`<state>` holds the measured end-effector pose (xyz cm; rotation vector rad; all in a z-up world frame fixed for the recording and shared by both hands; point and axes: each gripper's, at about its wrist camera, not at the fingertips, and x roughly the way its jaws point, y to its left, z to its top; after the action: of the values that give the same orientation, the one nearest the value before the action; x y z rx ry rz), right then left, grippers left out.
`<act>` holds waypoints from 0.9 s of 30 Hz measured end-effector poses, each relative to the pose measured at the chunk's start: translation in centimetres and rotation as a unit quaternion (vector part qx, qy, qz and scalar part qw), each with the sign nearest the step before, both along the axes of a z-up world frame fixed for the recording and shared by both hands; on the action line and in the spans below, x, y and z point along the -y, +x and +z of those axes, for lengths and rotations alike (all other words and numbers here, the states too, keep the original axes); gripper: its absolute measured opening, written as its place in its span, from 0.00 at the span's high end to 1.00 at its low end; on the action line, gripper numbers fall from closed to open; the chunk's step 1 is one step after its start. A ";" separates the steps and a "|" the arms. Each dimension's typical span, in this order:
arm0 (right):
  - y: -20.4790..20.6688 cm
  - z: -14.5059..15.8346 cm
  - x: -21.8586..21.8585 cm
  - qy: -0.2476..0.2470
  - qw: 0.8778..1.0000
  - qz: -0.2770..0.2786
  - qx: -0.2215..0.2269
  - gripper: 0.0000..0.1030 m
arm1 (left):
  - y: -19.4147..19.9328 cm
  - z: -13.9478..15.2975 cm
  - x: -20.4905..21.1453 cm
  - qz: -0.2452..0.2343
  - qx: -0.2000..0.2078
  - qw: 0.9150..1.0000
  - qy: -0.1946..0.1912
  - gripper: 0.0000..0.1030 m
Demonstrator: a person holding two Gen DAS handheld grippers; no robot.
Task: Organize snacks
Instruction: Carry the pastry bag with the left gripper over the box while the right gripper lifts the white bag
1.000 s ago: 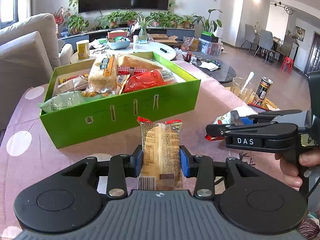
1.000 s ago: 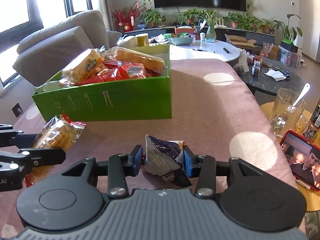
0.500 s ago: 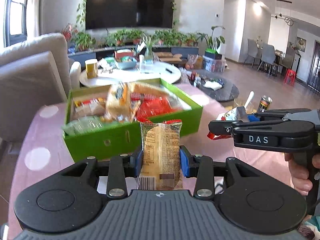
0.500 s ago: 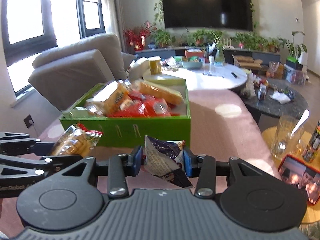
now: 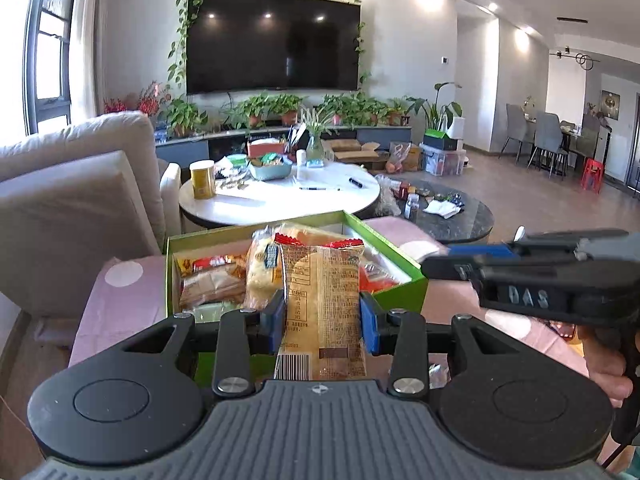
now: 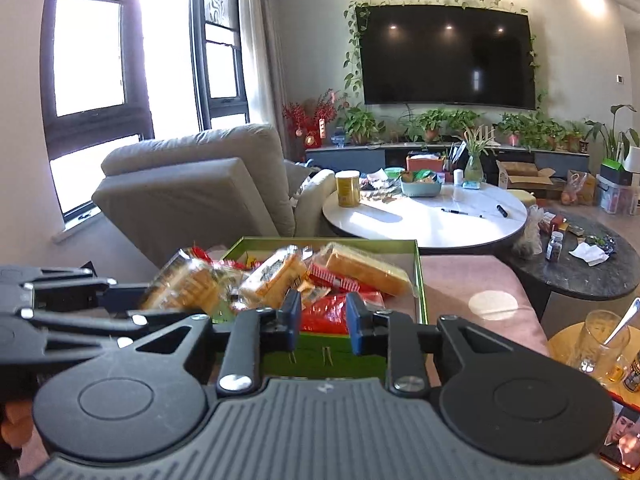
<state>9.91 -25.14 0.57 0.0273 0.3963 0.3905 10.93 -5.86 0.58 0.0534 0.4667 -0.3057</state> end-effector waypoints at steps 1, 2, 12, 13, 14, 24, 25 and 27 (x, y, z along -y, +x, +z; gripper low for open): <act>0.0 -0.5 0.2 -0.003 1.000 0.000 -0.005 0.21 | 0.0 -0.3 -0.2 0.001 -0.004 1.000 0.000 0.66; 0.0 -1.1 0.3 -0.007 1.000 -0.003 -0.016 0.20 | 0.2 -0.7 -0.3 0.002 -0.009 1.000 -0.001 0.66; 1.4 -9.0 -0.5 -0.041 0.989 -0.030 -0.139 0.20 | 0.9 -2.2 -0.1 -0.002 -0.034 0.999 -0.001 0.66; 1.6 -9.2 -0.8 -0.045 0.988 -0.028 -0.145 0.20 | 0.8 -2.3 -0.1 -0.002 -0.034 0.999 -0.001 0.66; 1.5 -9.3 -0.8 -0.047 0.987 -0.027 -0.152 0.23 | 0.8 -2.3 -0.1 -0.001 -0.035 0.999 -0.001 0.66; 0.4 -7.2 0.3 -0.025 0.992 -0.043 -0.115 0.24 | 0.1 -2.0 -0.1 -0.004 -0.028 1.000 -0.004 0.66; 0.2 -6.8 0.3 -0.023 0.993 -0.043 -0.109 0.24 | 0.1 -1.9 -0.1 -0.004 -0.027 1.000 -0.004 0.66; 0.1 -6.1 0.5 -0.015 0.994 -0.041 -0.097 0.24 | 0.0 -1.8 -0.2 -0.002 -0.025 1.000 -0.004 0.66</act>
<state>9.98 -25.61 -5.52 0.0525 0.5914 0.3018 10.92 -5.68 -1.18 0.0387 0.5157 -0.3134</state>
